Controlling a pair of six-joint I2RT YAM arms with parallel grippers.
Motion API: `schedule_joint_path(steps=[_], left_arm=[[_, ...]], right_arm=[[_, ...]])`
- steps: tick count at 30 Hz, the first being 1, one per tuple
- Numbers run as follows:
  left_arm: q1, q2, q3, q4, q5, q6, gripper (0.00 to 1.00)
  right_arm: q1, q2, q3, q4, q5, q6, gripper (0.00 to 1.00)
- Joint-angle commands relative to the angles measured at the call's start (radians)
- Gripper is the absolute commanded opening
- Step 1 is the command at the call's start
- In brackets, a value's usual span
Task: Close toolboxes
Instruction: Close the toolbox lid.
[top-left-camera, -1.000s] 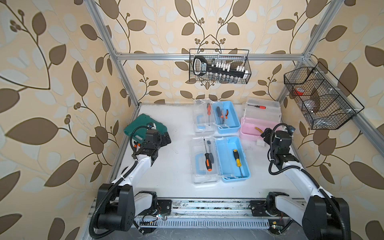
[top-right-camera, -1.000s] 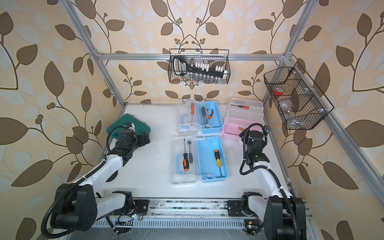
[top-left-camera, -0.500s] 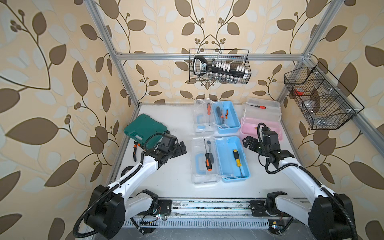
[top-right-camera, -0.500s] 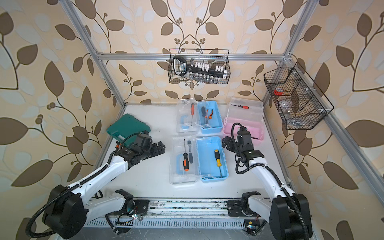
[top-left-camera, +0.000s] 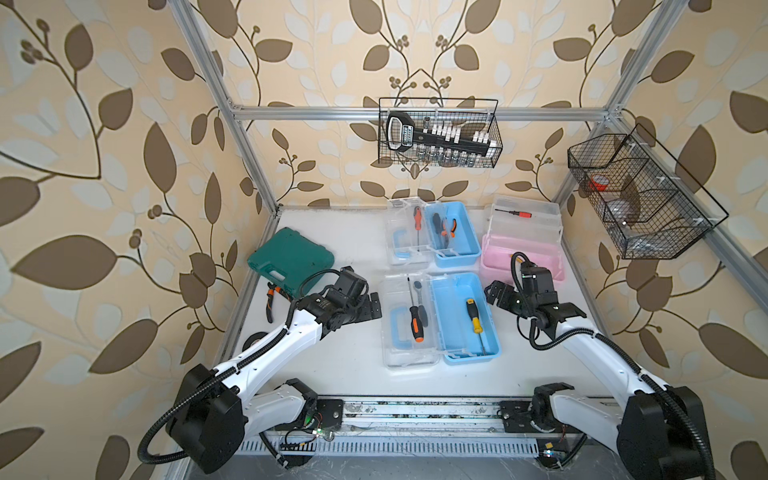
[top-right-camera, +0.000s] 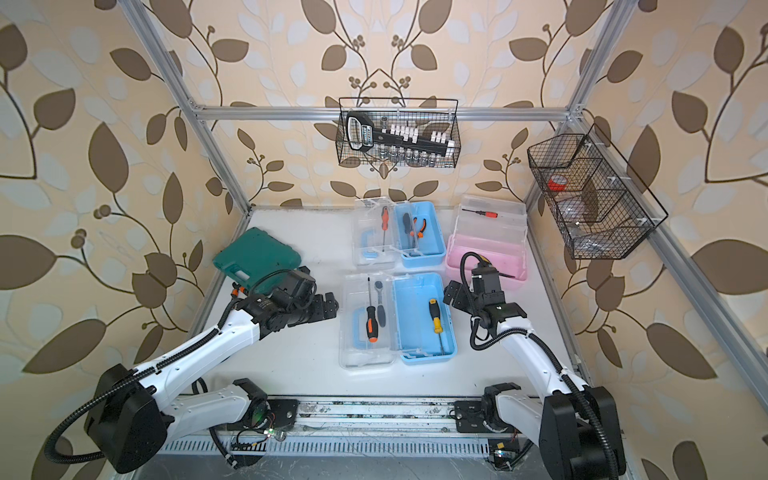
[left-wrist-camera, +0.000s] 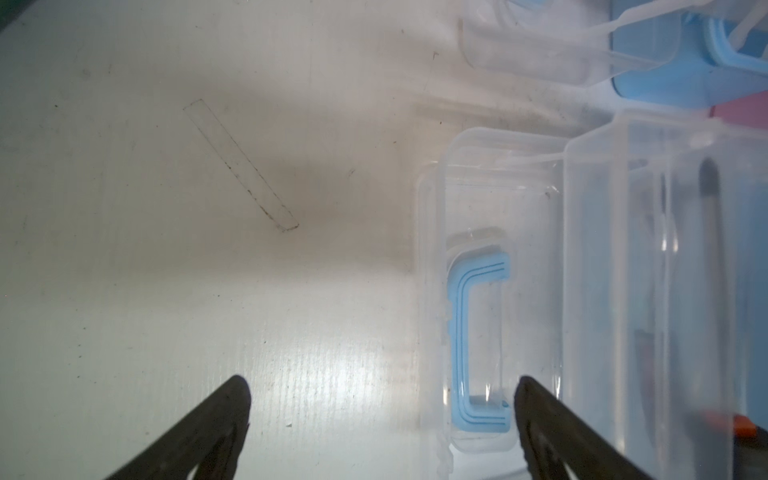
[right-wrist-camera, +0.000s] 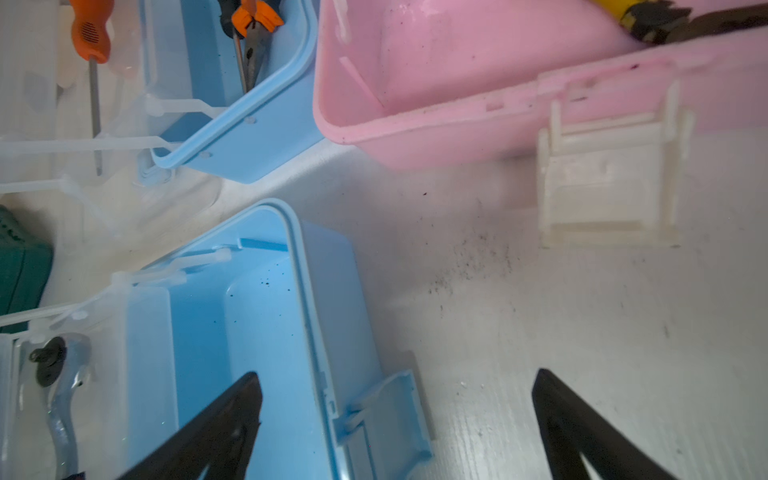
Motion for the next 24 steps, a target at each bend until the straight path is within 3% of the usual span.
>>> schedule_joint_path(steps=[1, 5, 15, 24], left_arm=[[-0.018, 0.008, 0.049, -0.040, -0.067, -0.010, 0.99], [-0.035, 0.030, 0.055, -0.026, -0.070, -0.010, 0.99], [-0.084, 0.087, 0.076, 0.015, -0.075, -0.015, 0.99], [-0.126, 0.112, 0.132, 0.026, -0.070, 0.000, 0.99]], right_arm=[[0.004, 0.001, -0.008, -0.052, 0.117, -0.009, 0.98], [0.002, 0.053, 0.008, -0.094, 0.202, -0.004, 0.98], [0.028, 0.187, -0.003, -0.070, 0.074, 0.007, 0.93], [0.142, 0.250, -0.001, -0.015, 0.004, 0.060, 0.93]])
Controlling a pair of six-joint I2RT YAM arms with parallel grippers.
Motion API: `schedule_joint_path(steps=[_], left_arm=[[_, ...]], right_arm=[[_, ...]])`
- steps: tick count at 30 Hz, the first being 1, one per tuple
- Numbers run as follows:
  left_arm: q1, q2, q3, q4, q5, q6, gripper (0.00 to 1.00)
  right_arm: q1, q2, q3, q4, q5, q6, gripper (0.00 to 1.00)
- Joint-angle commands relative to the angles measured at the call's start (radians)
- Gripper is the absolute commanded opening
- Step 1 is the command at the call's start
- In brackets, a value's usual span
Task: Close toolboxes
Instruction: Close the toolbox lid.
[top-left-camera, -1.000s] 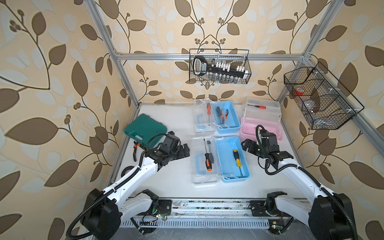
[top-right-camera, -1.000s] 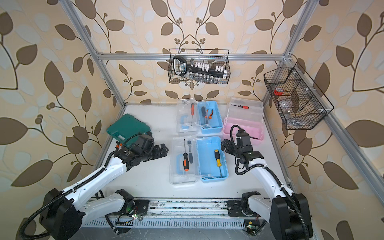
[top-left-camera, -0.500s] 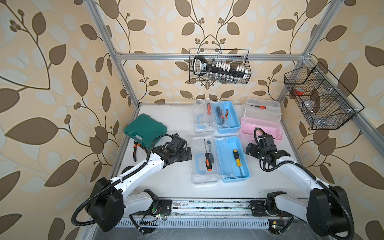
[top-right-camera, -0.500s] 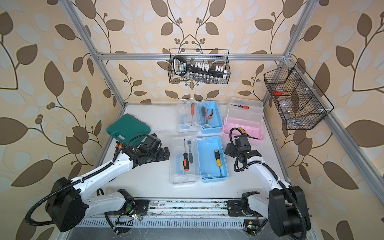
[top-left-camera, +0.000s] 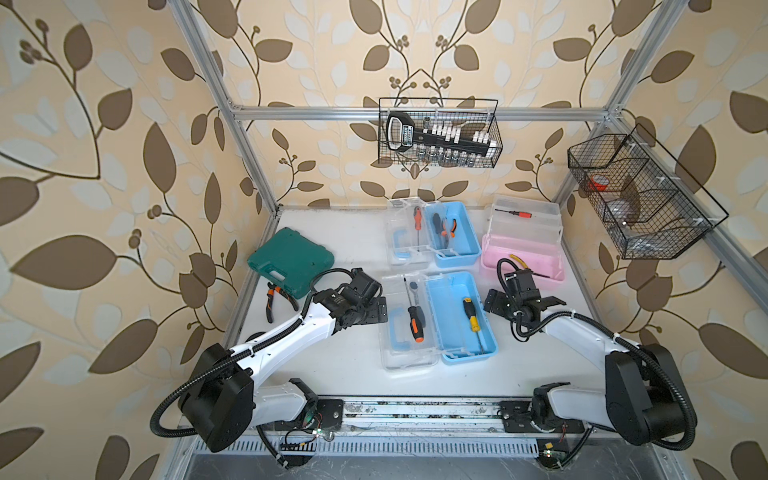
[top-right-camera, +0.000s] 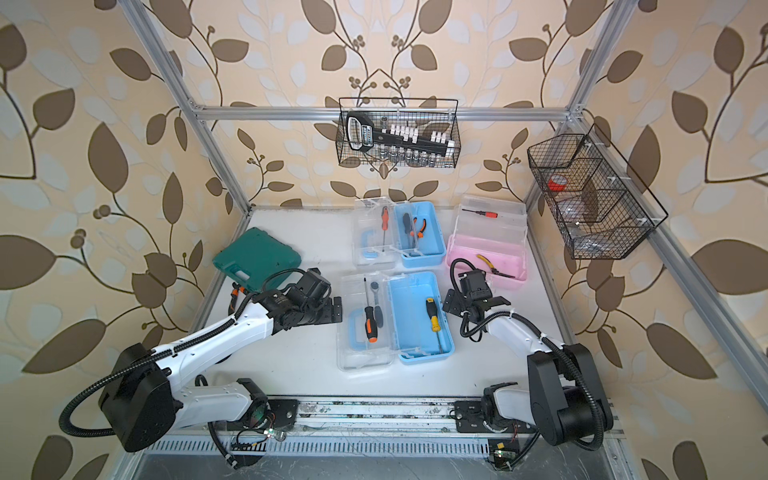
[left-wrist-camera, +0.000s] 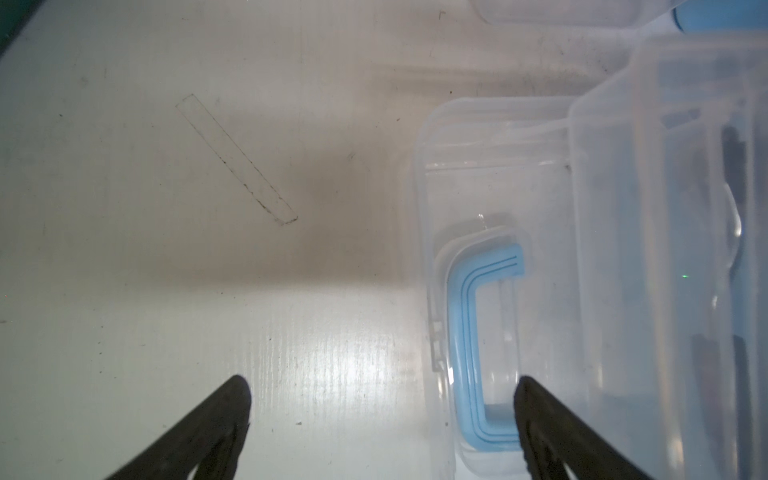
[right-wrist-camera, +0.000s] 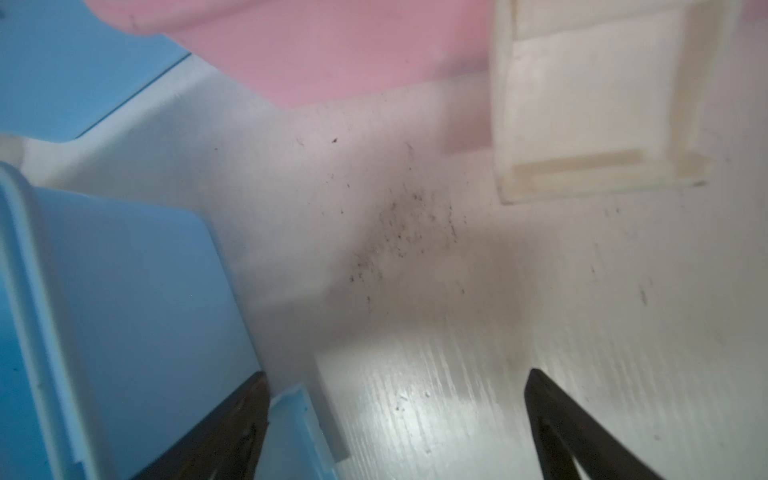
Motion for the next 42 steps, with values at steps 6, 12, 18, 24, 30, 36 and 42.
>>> schedule_joint_path(steps=[6, 12, 18, 24, 30, 36, 42], left_arm=[[-0.059, 0.027, 0.130, 0.066, 0.012, 0.014, 0.99], [-0.089, 0.085, 0.210, 0.054, 0.004, 0.039, 0.99], [-0.134, 0.150, 0.300, 0.040, -0.003, 0.069, 0.99], [-0.161, 0.174, 0.368, 0.004, -0.011, 0.089, 0.99], [-0.180, 0.164, 0.381, 0.019, 0.015, 0.090, 0.99], [-0.195, 0.192, 0.385, 0.040, 0.028, 0.084, 0.99], [-0.221, 0.241, 0.428, 0.066, 0.051, 0.083, 0.99]], right_arm=[[0.110, 0.075, 0.015, -0.001, -0.158, 0.025, 0.93], [0.117, 0.069, 0.017, 0.012, -0.178, 0.032, 0.93], [0.132, 0.068, 0.007, 0.041, -0.201, 0.038, 0.92], [0.138, 0.081, -0.013, 0.072, -0.217, 0.041, 0.92], [0.137, 0.101, -0.027, 0.103, -0.242, 0.042, 0.92], [0.139, 0.118, -0.033, 0.131, -0.264, 0.044, 0.92], [0.140, 0.121, -0.041, 0.144, -0.268, 0.046, 0.92]])
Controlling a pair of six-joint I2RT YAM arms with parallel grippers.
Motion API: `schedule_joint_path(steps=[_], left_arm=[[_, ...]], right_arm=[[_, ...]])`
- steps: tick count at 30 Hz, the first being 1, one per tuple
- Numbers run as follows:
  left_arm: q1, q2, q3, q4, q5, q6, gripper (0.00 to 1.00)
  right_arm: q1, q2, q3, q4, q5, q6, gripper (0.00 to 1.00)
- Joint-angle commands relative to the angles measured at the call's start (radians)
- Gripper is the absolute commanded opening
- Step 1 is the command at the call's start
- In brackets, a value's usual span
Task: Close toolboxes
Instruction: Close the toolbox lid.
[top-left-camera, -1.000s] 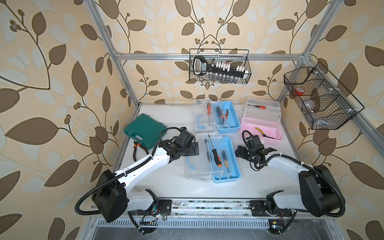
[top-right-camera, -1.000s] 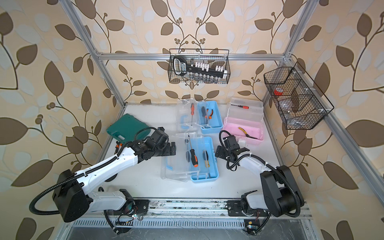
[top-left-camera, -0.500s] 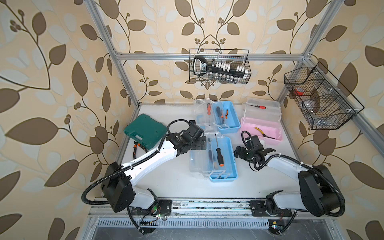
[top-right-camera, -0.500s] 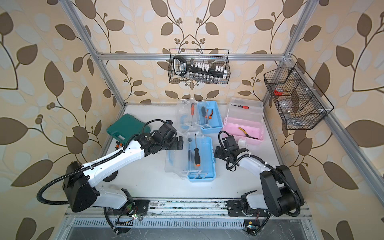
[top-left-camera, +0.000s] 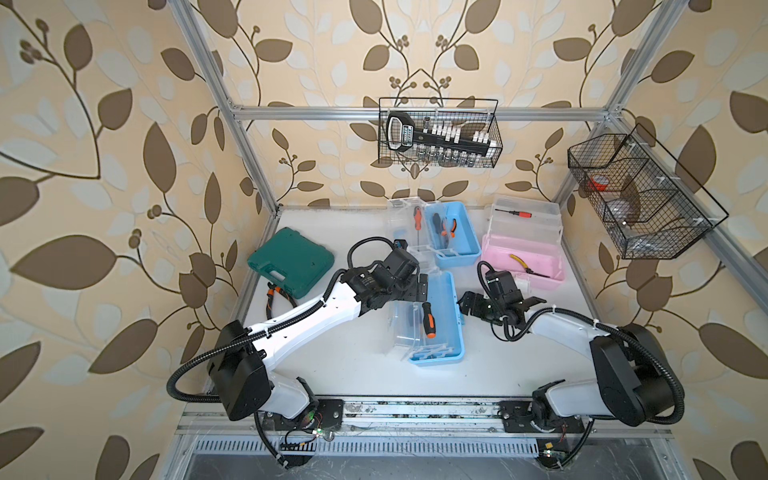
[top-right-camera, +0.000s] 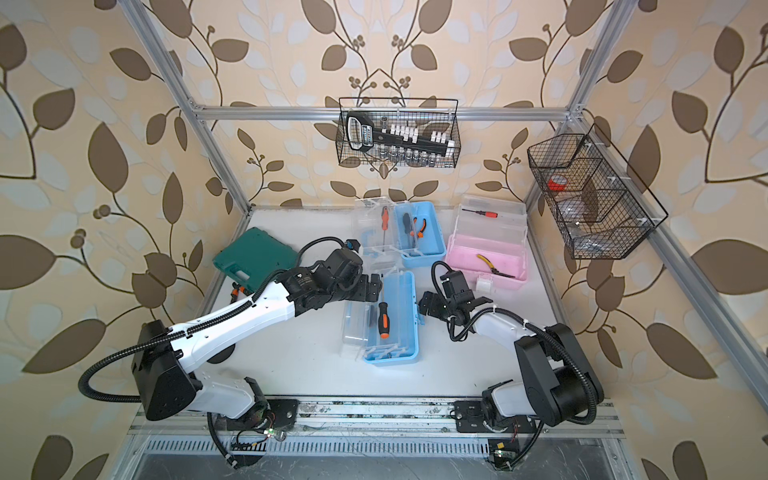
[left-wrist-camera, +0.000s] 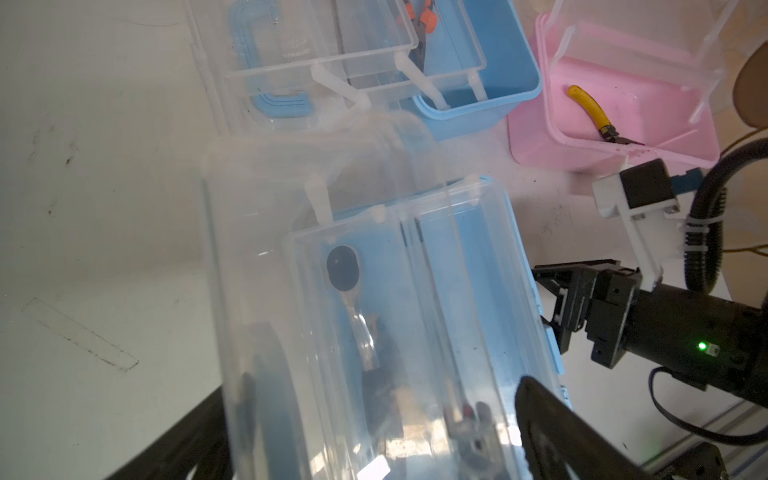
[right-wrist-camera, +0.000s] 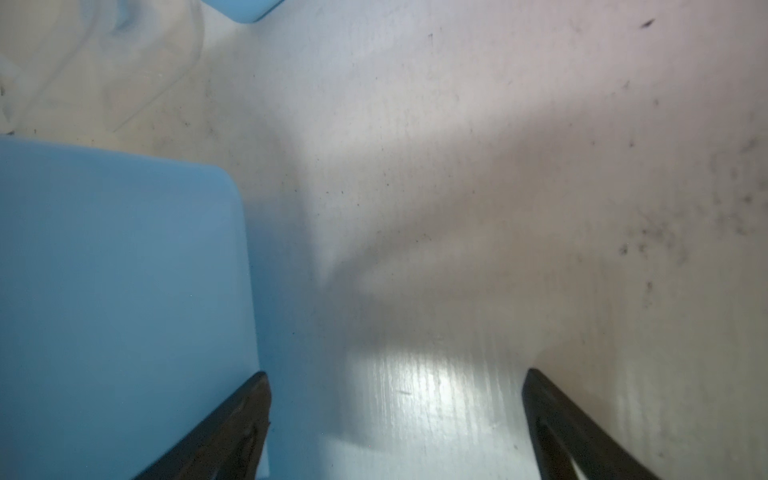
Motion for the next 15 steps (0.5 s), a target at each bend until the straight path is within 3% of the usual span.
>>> schedule_joint_path(steps=[1, 15], left_arm=[[-0.033, 0.052, 0.044, 0.030, 0.066, 0.019, 0.99], [-0.110, 0.190, 0.205, 0.040, 0.094, 0.037, 0.99]], right_arm=[[0.011, 0.028, -0.035, -0.020, -0.040, 0.005, 0.92], [0.010, 0.087, -0.038, -0.023, 0.020, -0.005, 0.92]])
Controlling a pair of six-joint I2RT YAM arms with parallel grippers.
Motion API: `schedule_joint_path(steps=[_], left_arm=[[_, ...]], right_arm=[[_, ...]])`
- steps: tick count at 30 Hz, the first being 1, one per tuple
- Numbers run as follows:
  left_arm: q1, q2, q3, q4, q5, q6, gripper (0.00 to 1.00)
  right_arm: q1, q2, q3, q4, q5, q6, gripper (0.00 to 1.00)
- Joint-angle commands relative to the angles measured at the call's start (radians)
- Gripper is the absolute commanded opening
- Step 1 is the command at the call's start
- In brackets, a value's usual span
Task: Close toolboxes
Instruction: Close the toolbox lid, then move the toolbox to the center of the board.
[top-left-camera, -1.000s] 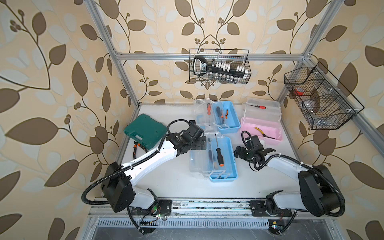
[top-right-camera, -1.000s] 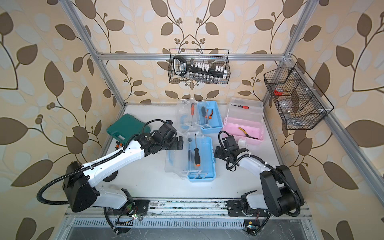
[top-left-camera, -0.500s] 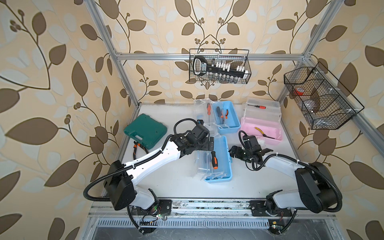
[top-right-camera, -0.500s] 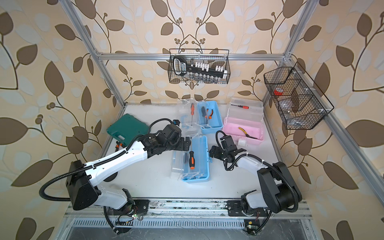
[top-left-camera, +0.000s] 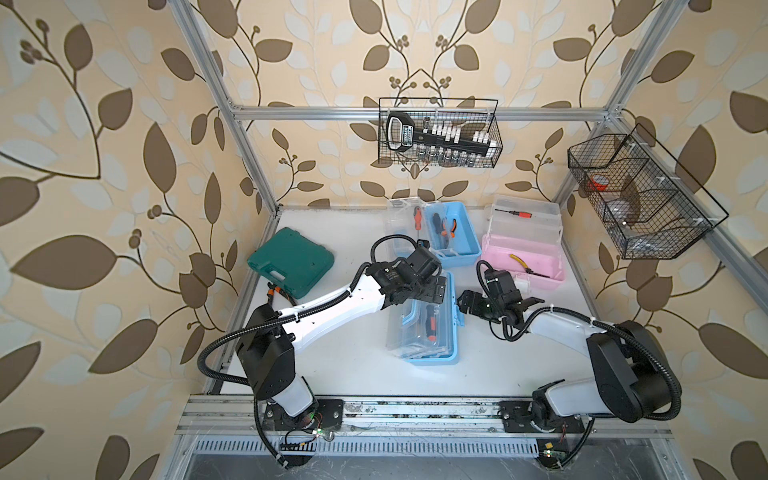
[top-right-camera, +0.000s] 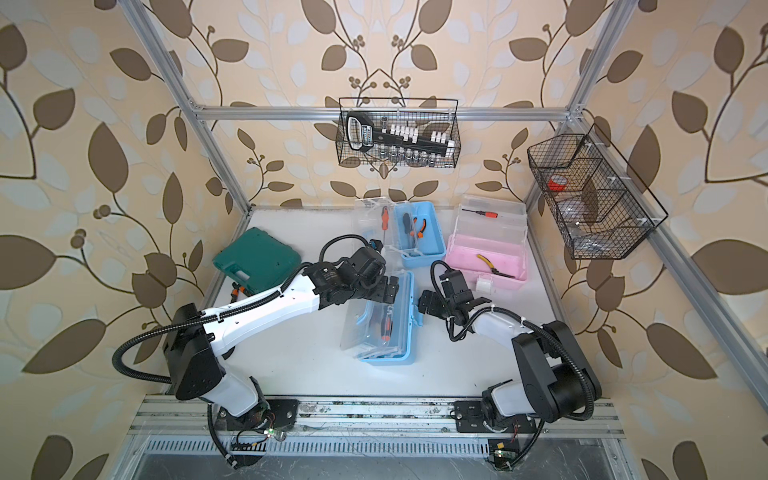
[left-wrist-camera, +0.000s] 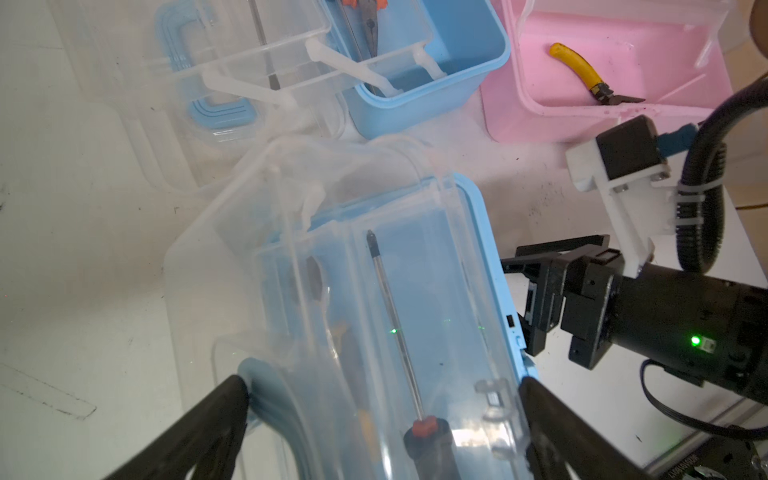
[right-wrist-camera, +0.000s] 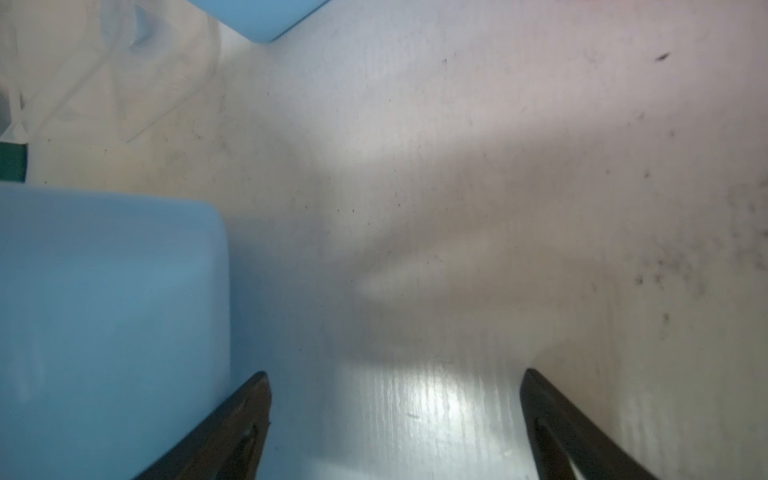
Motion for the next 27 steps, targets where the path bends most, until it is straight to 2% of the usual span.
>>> schedule_joint_path(steps=[1, 9, 14, 17, 24, 27], left_arm=[[-0.050, 0.039, 0.074, 0.070, 0.108, -0.021, 0.99], [-0.113, 0.129, 0.176, 0.056, 0.106, -0.011, 0.99], [-0.121, 0.154, 0.203, 0.029, 0.088, -0.009, 0.99], [-0.121, 0.128, 0.202, 0.004, 0.038, 0.003, 0.99], [-0.114, 0.019, 0.145, -0.072, -0.161, 0.017, 0.99], [-0.094, -0.013, 0.107, -0.095, -0.191, 0.018, 0.99]], right_arm=[[0.007, 0.062, -0.031, -0.087, 0.010, 0.001, 0.92], [0.008, 0.067, -0.023, -0.099, 0.032, -0.003, 0.92], [0.006, 0.077, -0.013, -0.106, 0.038, -0.005, 0.93], [0.003, 0.076, -0.005, -0.117, 0.046, -0.009, 0.93], [-0.065, 0.003, -0.003, -0.144, 0.015, -0.040, 0.93], [-0.078, -0.049, -0.011, -0.158, -0.004, -0.052, 0.93]])
